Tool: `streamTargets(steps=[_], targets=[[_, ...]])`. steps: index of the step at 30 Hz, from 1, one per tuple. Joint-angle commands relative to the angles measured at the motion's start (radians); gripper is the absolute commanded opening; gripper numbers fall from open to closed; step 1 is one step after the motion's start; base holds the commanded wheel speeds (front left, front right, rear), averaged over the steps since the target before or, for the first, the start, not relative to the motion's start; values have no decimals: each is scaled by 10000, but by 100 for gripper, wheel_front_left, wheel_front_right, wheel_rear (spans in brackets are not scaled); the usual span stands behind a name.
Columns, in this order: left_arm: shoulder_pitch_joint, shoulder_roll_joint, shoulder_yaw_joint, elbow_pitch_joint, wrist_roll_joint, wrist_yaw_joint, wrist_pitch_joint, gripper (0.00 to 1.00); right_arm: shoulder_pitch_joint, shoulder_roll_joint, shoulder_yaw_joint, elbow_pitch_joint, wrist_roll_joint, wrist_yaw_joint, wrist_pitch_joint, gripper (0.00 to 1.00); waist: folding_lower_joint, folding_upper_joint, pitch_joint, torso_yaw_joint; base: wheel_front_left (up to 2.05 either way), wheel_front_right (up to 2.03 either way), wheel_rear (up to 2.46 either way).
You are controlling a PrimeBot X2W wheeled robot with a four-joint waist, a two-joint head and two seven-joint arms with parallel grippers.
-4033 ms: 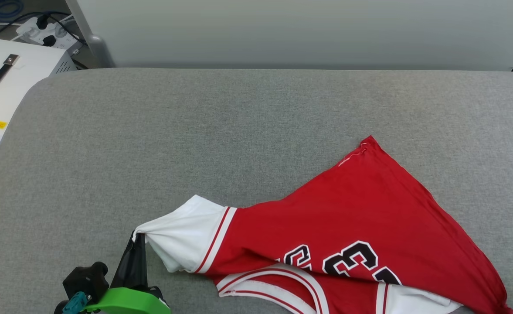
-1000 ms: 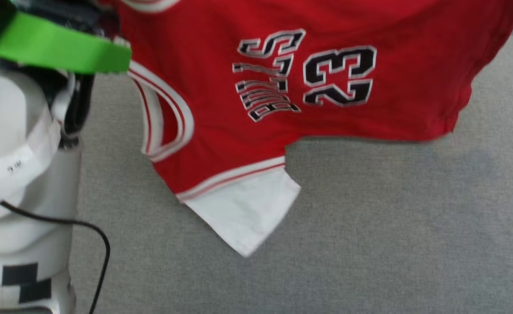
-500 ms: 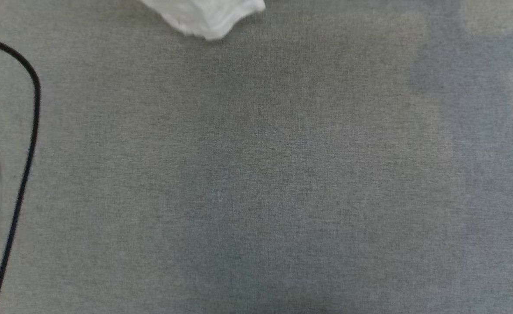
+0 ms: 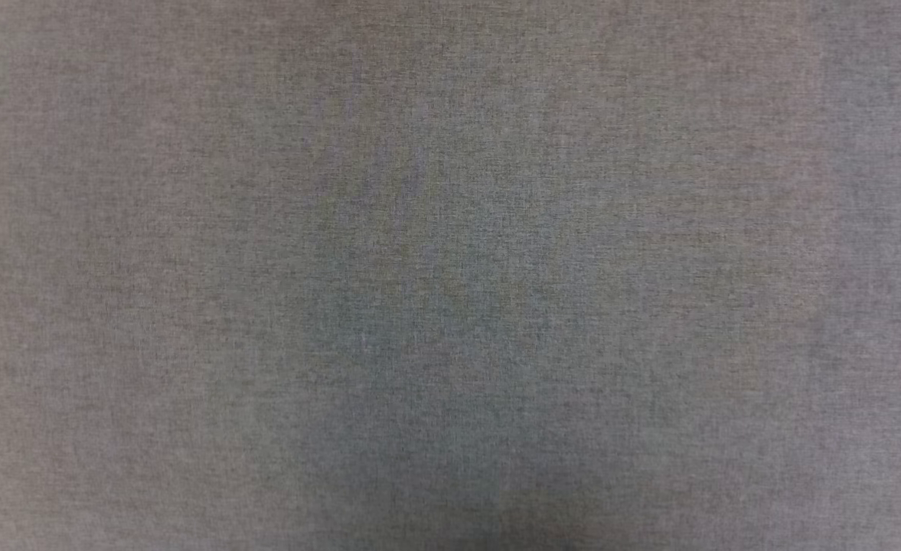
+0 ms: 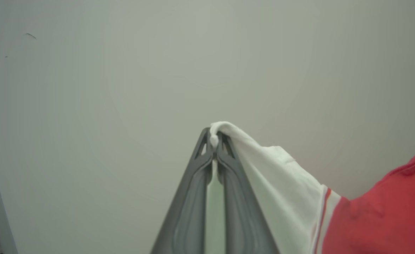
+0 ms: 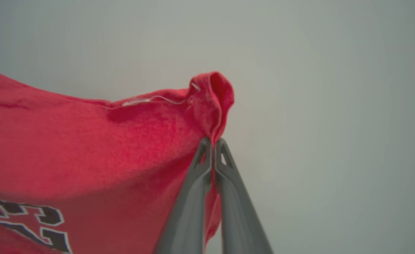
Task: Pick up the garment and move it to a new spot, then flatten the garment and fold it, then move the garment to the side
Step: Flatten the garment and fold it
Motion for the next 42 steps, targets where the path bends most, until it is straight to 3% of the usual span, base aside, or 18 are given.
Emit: streamTargets(steps=[1,7,16,30,42], targets=[[284,115,-5,49,-197,-28,-96,0,257,10,154,152,144,-6,-171,0,-2,0,-52,-35,0,0,0],[2098,302,-174,-215,-469,-28,-172,0,1647,110,1099,461,652,-6,-761,0,-2,0,-423,-98,0,0,0],[6493,461,398,-1812,-483,75,-177,0,4455,53,2552,432,1843,-6,-1523,0,-2,0,-1509,-126,0,0,0],[13718,655,1029,-4210,-1325,476,21,0,8326,-1521,4680,-1331,3927,-6,-1378,0,-2,0,-3850,47,0,0,0],[18310,586,846,-6221,-2196,1409,1281,0,11121,-2734,5480,-2687,5085,-6,-835,0,-2,0,-5494,203,0,0,0]])
